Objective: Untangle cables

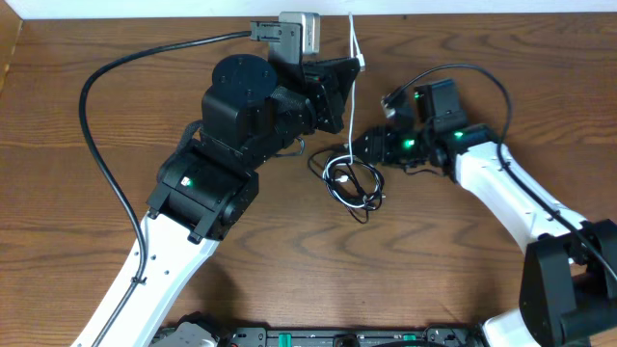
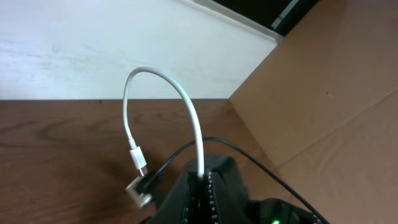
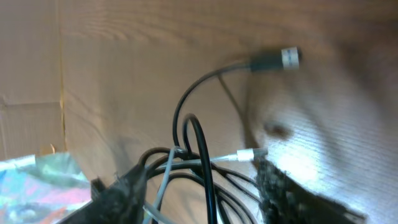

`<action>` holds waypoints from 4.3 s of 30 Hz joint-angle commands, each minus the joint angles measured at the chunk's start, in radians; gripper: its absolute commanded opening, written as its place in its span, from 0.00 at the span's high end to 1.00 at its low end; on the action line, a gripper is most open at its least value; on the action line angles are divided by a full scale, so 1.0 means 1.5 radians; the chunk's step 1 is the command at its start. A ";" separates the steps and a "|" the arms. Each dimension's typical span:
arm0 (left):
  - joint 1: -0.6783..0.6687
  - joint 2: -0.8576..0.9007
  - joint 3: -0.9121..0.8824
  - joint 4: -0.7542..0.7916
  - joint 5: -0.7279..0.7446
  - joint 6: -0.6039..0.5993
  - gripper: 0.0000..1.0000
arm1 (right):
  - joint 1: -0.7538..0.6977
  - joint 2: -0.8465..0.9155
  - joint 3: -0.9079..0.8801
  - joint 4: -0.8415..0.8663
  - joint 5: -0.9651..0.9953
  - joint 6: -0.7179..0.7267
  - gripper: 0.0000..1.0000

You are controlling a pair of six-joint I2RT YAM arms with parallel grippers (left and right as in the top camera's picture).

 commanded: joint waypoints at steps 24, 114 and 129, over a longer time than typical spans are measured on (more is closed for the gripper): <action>0.006 0.230 0.002 -0.336 -0.016 0.051 0.92 | -0.070 0.017 -0.004 -0.097 -0.019 -0.149 0.53; 0.055 0.090 0.020 -0.194 0.053 0.165 0.93 | -0.146 -0.098 0.003 0.052 -0.225 -0.080 0.41; 0.105 0.079 0.020 -0.140 0.061 -0.105 0.93 | -0.102 -0.104 0.003 0.094 -0.245 -0.017 0.44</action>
